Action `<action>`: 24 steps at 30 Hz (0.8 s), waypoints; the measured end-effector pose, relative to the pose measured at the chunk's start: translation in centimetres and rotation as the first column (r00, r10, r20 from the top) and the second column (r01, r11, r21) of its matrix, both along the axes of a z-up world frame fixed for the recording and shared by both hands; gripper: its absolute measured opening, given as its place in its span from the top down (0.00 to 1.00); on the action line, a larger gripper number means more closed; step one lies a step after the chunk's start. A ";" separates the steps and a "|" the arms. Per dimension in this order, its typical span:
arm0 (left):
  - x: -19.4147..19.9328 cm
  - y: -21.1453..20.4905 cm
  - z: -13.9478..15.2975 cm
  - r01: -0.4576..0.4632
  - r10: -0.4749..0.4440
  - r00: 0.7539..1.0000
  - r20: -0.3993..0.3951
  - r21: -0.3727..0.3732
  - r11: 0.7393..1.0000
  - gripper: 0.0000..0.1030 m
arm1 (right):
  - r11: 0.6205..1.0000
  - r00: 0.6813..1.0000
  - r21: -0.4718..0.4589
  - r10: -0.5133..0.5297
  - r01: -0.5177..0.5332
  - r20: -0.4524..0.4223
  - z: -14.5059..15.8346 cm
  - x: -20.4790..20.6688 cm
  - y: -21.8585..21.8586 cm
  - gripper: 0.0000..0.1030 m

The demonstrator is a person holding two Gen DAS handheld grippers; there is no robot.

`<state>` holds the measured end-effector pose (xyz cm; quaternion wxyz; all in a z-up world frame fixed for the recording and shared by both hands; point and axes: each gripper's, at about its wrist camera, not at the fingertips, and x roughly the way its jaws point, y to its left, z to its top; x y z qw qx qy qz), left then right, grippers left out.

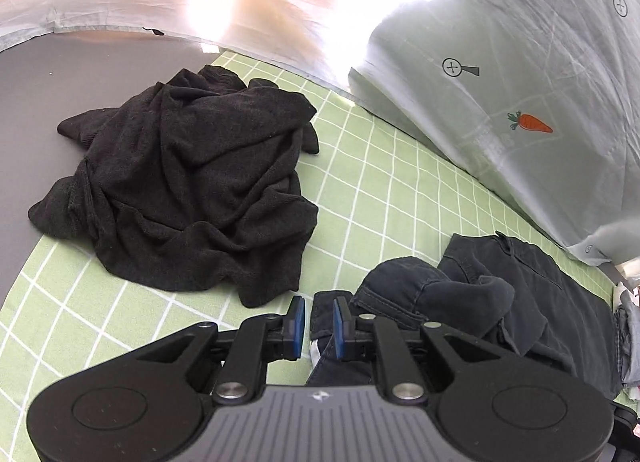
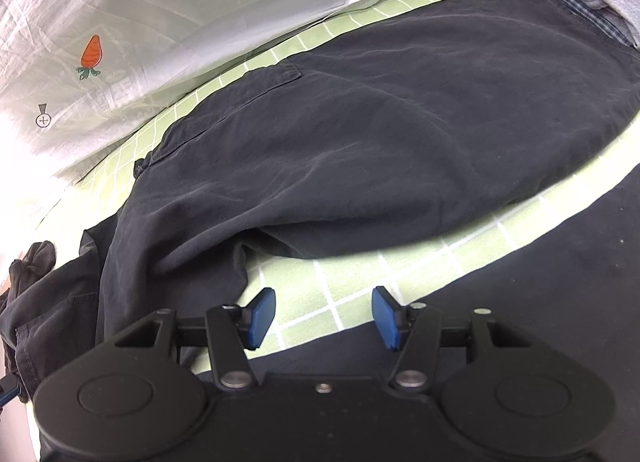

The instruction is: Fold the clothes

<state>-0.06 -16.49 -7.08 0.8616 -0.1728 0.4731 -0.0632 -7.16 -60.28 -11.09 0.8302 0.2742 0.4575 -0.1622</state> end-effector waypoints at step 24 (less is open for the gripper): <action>6.1 4.5 -4.8 -0.264 0.269 0.962 -0.048 0.085 0.961 0.97 | 0.966 0.979 -0.177 0.175 -0.191 -0.102 -0.2 2.8 2.5 0.31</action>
